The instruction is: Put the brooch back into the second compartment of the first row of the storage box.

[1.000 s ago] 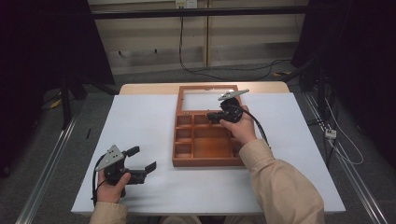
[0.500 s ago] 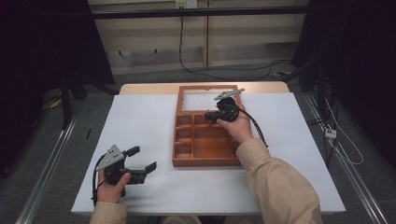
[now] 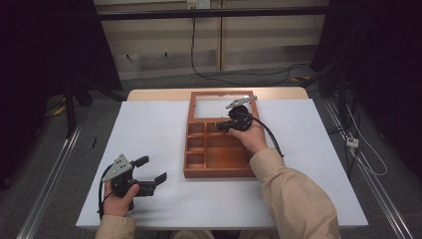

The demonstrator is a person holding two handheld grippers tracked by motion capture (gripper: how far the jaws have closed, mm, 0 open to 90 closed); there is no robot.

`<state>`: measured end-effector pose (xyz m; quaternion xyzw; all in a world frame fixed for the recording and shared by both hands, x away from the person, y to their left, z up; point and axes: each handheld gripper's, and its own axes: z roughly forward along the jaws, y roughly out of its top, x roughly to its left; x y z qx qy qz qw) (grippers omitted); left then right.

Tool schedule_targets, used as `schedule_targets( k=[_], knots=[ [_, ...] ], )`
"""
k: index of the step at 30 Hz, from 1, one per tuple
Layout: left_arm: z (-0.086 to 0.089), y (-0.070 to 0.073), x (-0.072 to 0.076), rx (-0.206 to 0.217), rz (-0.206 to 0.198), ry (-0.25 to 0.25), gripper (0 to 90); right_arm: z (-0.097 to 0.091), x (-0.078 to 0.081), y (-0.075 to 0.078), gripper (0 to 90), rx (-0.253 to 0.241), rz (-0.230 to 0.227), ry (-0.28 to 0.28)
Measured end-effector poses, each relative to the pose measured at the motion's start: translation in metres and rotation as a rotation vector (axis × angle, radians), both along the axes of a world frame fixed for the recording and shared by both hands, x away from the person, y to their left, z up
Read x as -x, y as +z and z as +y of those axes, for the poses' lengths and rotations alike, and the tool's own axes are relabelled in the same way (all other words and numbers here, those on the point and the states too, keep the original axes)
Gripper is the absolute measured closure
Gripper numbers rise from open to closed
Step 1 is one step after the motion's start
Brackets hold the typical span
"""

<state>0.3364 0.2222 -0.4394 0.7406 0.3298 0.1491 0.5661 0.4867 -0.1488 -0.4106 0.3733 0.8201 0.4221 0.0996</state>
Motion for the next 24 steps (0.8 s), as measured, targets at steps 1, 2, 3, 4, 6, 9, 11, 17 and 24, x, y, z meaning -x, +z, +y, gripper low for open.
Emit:
schedule_targets(
  k=[1, 2, 3, 4, 6, 9, 11, 17, 24],
  knots=[
    [0.0, 0.0, 0.0, 0.0, 0.001, 0.0, 4.8, 0.0006, 0.0, -0.0007, 90.0, 0.001, 0.001, 0.001],
    [-0.0001, 0.0, 0.0001, 0.0, 0.001, -0.001, 4.8, 0.0011, -0.0001, -0.0009, 90.0, 0.002, 0.002, 0.0],
    [-0.0002, 0.0, 0.0001, 0.0, 0.001, -0.001, 4.8, 0.0015, -0.0001, -0.0012, 90.0, 0.001, 0.005, 0.0],
    [-0.0002, 0.0, 0.0, 0.0, 0.001, -0.002, 4.8, 0.002, -0.0002, -0.0015, 90.0, 0.002, 0.003, 0.001],
    [-0.0001, 0.0, 0.0, -0.001, 0.001, -0.001, 4.8, 0.0026, -0.0004, -0.0024, 90.0, 0.003, 0.004, 0.002],
    [0.0, 0.0, 0.0, 0.0, 0.0, -0.001, 4.8, 0.0028, -0.0006, -0.0034, 90.0, 0.007, 0.008, 0.0],
    [-0.0001, 0.0, 0.0, -0.001, 0.002, -0.001, 4.8, 0.003, -0.0009, -0.0037, 90.0, 0.006, 0.007, 0.001],
    [-0.0004, -0.0001, 0.0, -0.003, 0.001, -0.003, 4.8, 0.0045, -0.001, -0.0057, 90.0, 0.015, 0.016, 0.003],
    [-0.0003, -0.0002, -0.0001, -0.004, 0.001, -0.003, 4.8, 0.0062, -0.002, -0.0085, 90.0, 0.019, 0.021, 0.005]
  ],
)
